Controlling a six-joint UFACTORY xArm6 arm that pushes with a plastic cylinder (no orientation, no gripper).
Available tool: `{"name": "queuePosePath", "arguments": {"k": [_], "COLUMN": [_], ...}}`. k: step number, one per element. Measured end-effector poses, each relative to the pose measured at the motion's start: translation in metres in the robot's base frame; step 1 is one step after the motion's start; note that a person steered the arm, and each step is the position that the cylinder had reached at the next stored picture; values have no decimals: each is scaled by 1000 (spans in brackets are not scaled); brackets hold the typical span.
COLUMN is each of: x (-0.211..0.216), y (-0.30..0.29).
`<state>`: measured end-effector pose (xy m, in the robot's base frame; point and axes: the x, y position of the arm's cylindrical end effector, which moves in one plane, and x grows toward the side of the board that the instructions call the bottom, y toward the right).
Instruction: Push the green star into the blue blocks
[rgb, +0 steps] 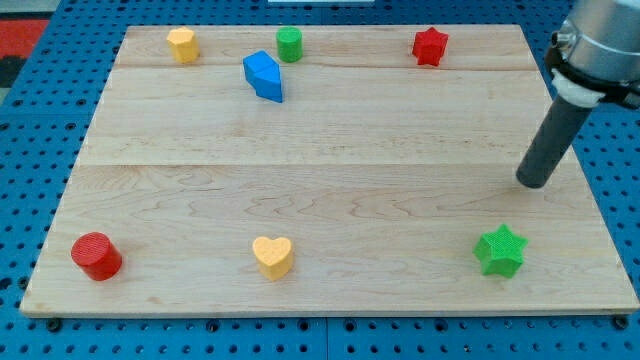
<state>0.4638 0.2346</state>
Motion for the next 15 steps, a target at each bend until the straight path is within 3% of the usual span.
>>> {"name": "queuePosePath", "arguments": {"k": [3, 5, 9, 11, 14, 15], "x": [15, 89, 87, 114, 77, 94], "y": [11, 5, -1, -3, -86, -86]}}
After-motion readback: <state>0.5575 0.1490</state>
